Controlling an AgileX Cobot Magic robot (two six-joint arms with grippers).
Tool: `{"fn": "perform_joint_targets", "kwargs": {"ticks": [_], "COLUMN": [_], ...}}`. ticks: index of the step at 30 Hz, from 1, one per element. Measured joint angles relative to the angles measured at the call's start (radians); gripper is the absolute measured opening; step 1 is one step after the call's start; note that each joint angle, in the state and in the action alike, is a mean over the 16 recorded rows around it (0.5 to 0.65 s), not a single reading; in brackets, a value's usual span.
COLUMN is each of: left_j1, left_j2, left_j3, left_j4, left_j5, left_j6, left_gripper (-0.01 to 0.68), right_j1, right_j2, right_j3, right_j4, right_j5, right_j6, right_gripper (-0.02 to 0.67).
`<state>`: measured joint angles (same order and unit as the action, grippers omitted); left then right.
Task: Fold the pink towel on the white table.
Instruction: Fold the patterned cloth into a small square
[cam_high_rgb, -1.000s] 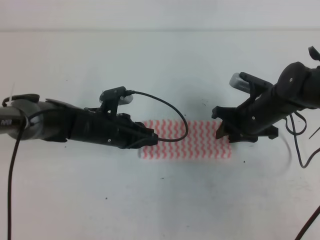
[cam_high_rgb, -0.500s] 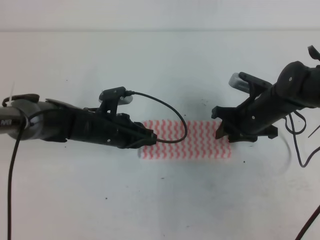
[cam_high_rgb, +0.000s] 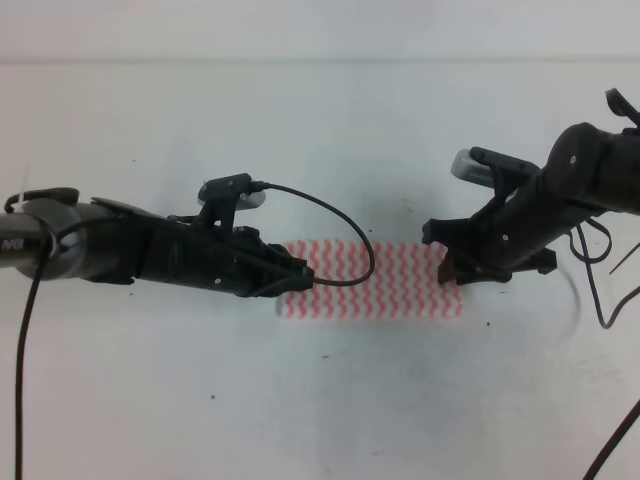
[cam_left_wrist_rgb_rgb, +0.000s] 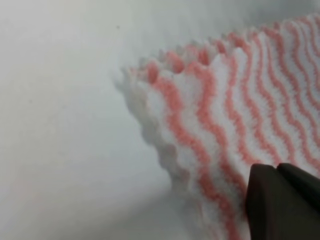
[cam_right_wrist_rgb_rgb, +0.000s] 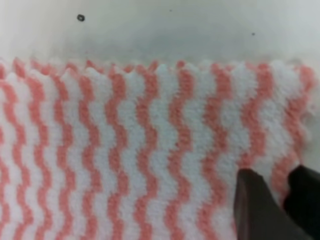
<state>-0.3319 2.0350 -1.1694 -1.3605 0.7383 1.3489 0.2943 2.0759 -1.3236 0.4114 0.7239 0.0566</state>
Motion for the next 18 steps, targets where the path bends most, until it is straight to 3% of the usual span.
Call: {"fn": "perform_joint_targets", "kwargs": {"ticks": [11, 18], "left_j1": [0.0, 0.0], "left_j2": [0.001, 0.001], "left_j3": [0.001, 0.0], "left_j4": [0.016, 0.033], "left_j5": [-0.004, -0.003], "left_j6": [-0.001, 0.001], "left_gripper": [-0.004, -0.004], "right_j1": [0.005, 0.007], "right_j2": [0.002, -0.024], "right_j3": [0.002, -0.015], "right_j4": [-0.011, 0.01], "right_j5": [0.013, 0.017], "right_j6": [-0.008, -0.022], "right_gripper": [0.002, -0.015]}}
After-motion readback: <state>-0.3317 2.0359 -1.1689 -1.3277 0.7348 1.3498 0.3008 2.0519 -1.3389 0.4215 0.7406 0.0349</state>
